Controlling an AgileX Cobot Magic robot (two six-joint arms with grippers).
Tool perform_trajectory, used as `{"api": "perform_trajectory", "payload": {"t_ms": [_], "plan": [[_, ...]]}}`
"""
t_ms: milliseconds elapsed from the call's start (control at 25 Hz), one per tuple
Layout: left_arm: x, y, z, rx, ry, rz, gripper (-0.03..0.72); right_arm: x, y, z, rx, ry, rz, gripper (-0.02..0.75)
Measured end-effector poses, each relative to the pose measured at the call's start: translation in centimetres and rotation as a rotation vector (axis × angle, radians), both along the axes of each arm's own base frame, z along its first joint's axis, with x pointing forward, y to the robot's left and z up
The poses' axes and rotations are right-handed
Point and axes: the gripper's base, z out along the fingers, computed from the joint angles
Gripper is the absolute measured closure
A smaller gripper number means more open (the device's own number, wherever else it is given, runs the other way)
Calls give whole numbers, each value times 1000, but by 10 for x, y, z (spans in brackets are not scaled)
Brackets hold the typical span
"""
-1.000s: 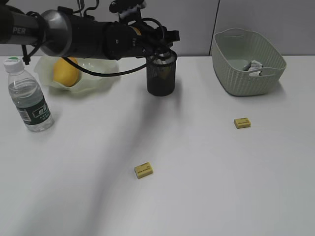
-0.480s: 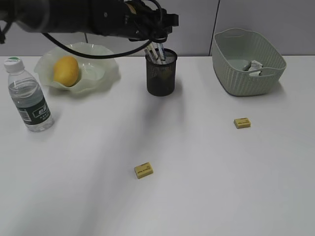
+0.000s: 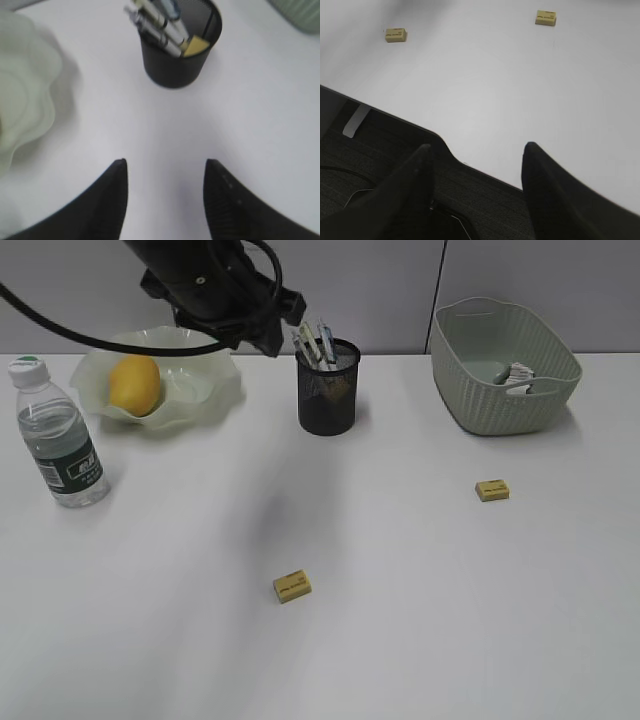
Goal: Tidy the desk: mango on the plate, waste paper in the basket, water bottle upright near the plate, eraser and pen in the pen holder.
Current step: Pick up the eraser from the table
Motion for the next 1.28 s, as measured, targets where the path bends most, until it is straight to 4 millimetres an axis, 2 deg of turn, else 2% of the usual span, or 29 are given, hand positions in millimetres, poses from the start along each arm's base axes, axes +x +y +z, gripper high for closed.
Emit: {"api": "perform_trajectory", "payload": {"t_ms": [320, 520, 640, 800, 1040, 1280], "plan": [[-30, 26, 9, 218, 233, 22, 333, 0, 0, 0, 1, -2, 0, 291], [-40, 33, 27, 211, 210, 16, 333, 0, 0, 1, 4, -7, -1, 291], [-54, 41, 44, 185, 180, 11, 333, 1, 0, 1, 9, -5, -6, 291], [-85, 61, 58, 168, 168, 5, 333, 1, 0, 1, 17, -5, -12, 291], [-147, 101, 57, 146, 133, -2, 334, 3, -2, 1, 42, 17, -77, 291], [-212, 143, 60, 74, 22, -3, 335, 24, 5, 2, -30, 107, -116, 291]]}}
